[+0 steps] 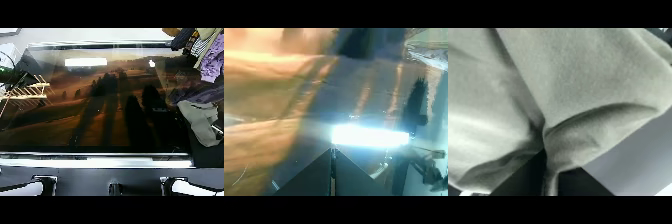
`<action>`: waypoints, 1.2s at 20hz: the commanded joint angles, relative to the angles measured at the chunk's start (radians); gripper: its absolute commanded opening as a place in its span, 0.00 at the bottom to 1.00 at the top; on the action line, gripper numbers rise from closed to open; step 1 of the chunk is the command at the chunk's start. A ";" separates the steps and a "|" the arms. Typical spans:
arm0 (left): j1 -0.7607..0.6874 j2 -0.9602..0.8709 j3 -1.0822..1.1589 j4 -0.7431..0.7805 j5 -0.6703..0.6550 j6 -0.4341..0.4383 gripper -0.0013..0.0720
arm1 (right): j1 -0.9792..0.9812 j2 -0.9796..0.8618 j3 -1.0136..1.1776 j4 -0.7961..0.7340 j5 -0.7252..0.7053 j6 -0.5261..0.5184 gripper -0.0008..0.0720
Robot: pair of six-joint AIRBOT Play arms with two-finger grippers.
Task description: Fold the clothes and pants, and hang the long-sleeved shirts on hangers.
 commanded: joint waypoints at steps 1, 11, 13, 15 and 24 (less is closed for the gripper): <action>-0.001 0.000 0.000 0.000 0.000 0.001 0.04 | 0.000 0.002 -0.056 -0.043 -0.024 -0.011 0.04; -0.001 -0.001 0.000 0.001 0.001 0.004 0.04 | 0.000 0.002 -0.122 -0.161 -0.019 -0.042 0.04; -0.001 -0.001 0.000 0.001 0.001 0.004 0.04 | 0.000 0.002 -0.142 -0.163 -0.023 -0.042 0.05; -0.001 -0.001 0.000 0.001 0.001 0.004 0.04 | 0.000 0.002 -0.164 -0.195 -0.031 -0.049 0.05; -0.003 -0.002 0.000 0.045 0.002 0.058 0.04 | 0.000 0.103 -0.094 -0.174 0.135 -0.006 0.58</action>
